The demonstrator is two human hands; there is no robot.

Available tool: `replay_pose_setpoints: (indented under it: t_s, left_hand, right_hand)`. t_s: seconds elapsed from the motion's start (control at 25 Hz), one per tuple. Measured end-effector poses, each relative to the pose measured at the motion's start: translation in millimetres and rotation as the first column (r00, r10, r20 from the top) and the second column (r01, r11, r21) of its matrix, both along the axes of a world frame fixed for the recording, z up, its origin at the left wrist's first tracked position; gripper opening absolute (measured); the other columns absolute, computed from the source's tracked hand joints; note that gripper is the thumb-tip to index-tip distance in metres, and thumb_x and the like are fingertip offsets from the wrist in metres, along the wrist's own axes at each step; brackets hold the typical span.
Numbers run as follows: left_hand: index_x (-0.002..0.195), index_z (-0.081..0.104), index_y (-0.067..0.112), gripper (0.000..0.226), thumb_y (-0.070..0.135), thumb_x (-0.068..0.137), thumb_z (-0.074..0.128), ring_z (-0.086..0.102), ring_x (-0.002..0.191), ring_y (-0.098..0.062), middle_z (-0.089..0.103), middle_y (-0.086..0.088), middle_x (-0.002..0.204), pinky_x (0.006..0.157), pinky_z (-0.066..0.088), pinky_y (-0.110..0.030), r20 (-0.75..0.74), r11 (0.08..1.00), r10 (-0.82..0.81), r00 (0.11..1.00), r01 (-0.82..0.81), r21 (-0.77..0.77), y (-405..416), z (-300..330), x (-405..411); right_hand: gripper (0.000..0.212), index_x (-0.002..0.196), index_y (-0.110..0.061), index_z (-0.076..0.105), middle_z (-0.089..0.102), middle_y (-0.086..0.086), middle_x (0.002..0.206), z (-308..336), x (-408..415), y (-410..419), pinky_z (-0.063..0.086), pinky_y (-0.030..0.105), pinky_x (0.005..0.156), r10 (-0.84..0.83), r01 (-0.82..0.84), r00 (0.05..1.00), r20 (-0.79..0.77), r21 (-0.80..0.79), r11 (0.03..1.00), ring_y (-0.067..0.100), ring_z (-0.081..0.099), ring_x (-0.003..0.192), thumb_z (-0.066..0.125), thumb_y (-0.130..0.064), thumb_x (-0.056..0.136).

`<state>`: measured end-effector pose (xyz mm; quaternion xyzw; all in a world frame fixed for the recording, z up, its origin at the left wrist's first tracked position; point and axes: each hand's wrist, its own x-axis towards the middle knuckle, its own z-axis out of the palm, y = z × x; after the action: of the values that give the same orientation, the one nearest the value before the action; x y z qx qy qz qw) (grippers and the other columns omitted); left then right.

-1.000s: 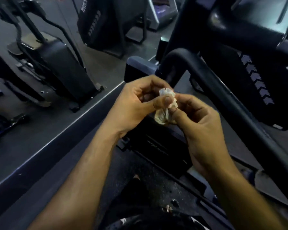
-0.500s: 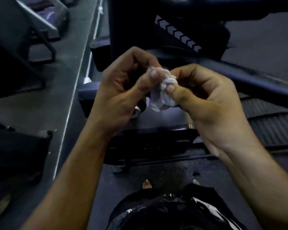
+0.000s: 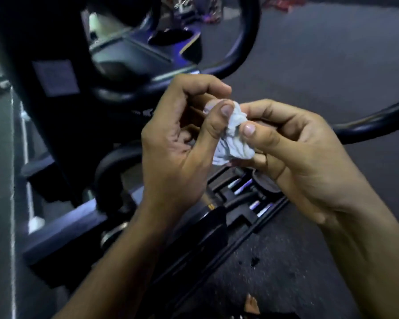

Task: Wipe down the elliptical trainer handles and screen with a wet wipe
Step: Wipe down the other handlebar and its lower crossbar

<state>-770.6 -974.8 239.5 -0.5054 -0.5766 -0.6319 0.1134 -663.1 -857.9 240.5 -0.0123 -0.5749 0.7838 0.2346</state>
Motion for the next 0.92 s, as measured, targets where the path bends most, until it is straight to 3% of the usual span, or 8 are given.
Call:
replay_pose_setpoints:
  t_s: [0.12, 0.28, 0.4, 0.52, 0.64, 0.72, 0.8, 0.92]
  left_hand:
    - [0.104, 0.061, 0.022, 0.012, 0.010, 0.102, 0.062, 0.061, 0.075, -0.015, 0.060, 0.007, 0.085, 0.070, 0.049, -0.023, -0.022, 0.983, -0.184, 0.983, 0.185, 0.001, 26.2, 35.1, 10.7]
    - [0.106, 0.064, 0.013, 0.003, 0.014, 0.103, 0.063, 0.066, 0.078, -0.006, 0.066, 0.007, 0.086, 0.069, 0.051, -0.023, -0.061, 0.913, -0.406, 0.912, 0.408, 0.019, 61.4, 88.2, 24.4]
    - [0.113, 0.063, 0.016, 0.011, 0.021, 0.103, 0.063, 0.068, 0.078, -0.021, 0.067, -0.001, 0.089, 0.072, 0.058, -0.045, -0.036, 0.853, -0.509, 0.860, 0.509, 0.112, 92.7, 127.6, 30.0]
    - [0.124, 0.054, 0.032, 0.035, 0.032, 0.093, 0.069, 0.067, 0.097, -0.016, 0.065, 0.005, 0.108, 0.090, 0.058, -0.046, 0.046, 0.859, -0.484, 0.874, 0.464, 0.214, 125.5, 163.2, 25.2]
    - [0.143, 0.039, 0.039, 0.068, 0.039, 0.086, 0.076, 0.059, 0.119, -0.008, 0.057, 0.006, 0.131, 0.101, 0.048, -0.029, 0.144, 0.884, -0.463, 0.875, 0.443, 0.149, 159.0, 200.1, 13.0]
    - [0.147, 0.039, 0.033, 0.074, 0.033, 0.087, 0.082, 0.062, 0.111, -0.004, 0.062, 0.006, 0.124, 0.099, 0.051, -0.028, 0.227, 0.832, -0.552, 0.802, 0.548, 0.086, 182.6, 222.8, 3.8]
    - [0.131, 0.051, 0.029, 0.054, 0.032, 0.088, 0.083, 0.070, 0.096, -0.012, 0.071, 0.002, 0.109, 0.096, 0.057, -0.040, 0.272, 0.775, -0.615, 0.740, 0.632, 0.034, 203.8, 232.0, -1.1]
    - [0.117, 0.053, 0.023, 0.034, 0.038, 0.095, 0.074, 0.069, 0.085, -0.015, 0.071, -0.001, 0.092, 0.092, 0.054, -0.044, 0.227, 0.752, -0.642, 0.732, 0.659, -0.001, 218.8, 220.0, 0.4]
  right_hand:
    - [0.024, 0.100, -0.009, 0.072, 0.076, 0.008, 0.090, 27.2, 24.6, 10.1, 0.060, 0.033, 0.079, -0.239, 0.243, 0.969, -0.064, 0.064, 0.968, 0.019, 0.070, 0.085, 0.072, -0.014, 0.076]
    - [0.021, 0.104, -0.008, 0.072, 0.077, 0.008, 0.096, 72.7, 55.6, 8.3, 0.060, 0.033, 0.073, -0.520, 0.556, 0.823, -0.228, 0.144, 0.819, 0.023, 0.073, 0.090, 0.069, -0.007, 0.083]
    - [0.022, 0.109, -0.008, 0.073, 0.077, 0.013, 0.099, 106.2, 76.6, 3.5, 0.062, 0.040, 0.080, -0.675, 0.754, 0.655, -0.339, 0.250, 0.607, 0.027, 0.075, 0.091, 0.067, 0.002, 0.090]
    - [0.024, 0.100, -0.018, 0.079, 0.078, 0.007, 0.090, 136.4, 93.8, 3.2, 0.060, 0.040, 0.084, -0.765, 0.864, 0.488, -0.421, 0.358, 0.354, 0.021, 0.074, 0.084, 0.070, 0.001, 0.091]
    - [0.024, 0.096, -0.026, 0.079, 0.078, -0.005, 0.092, 172.3, 102.6, 8.7, 0.060, 0.038, 0.086, -0.781, 0.848, 0.333, -0.529, 0.529, 0.003, 0.014, 0.074, 0.087, 0.076, -0.003, 0.088]
    - [0.021, 0.099, -0.022, 0.078, 0.074, -0.009, 0.097, 208.5, 100.0, 13.4, 0.058, 0.034, 0.084, -0.695, 0.741, 0.277, -0.664, 0.608, -0.285, 0.011, 0.070, 0.090, 0.078, -0.005, 0.087]
    - [0.016, 0.100, -0.016, 0.077, 0.073, -0.005, 0.101, 254.6, 90.6, 24.7, 0.057, 0.035, 0.081, -0.563, 0.611, 0.292, -0.773, 0.604, -0.512, 0.012, 0.068, 0.091, 0.076, -0.006, 0.087]
    - [0.011, 0.098, -0.013, 0.076, 0.071, -0.001, 0.095, 336.4, 61.4, 41.8, 0.055, 0.037, 0.077, -0.408, 0.423, 0.365, -0.837, 0.540, -0.728, 0.015, 0.064, 0.084, 0.070, -0.009, 0.089]
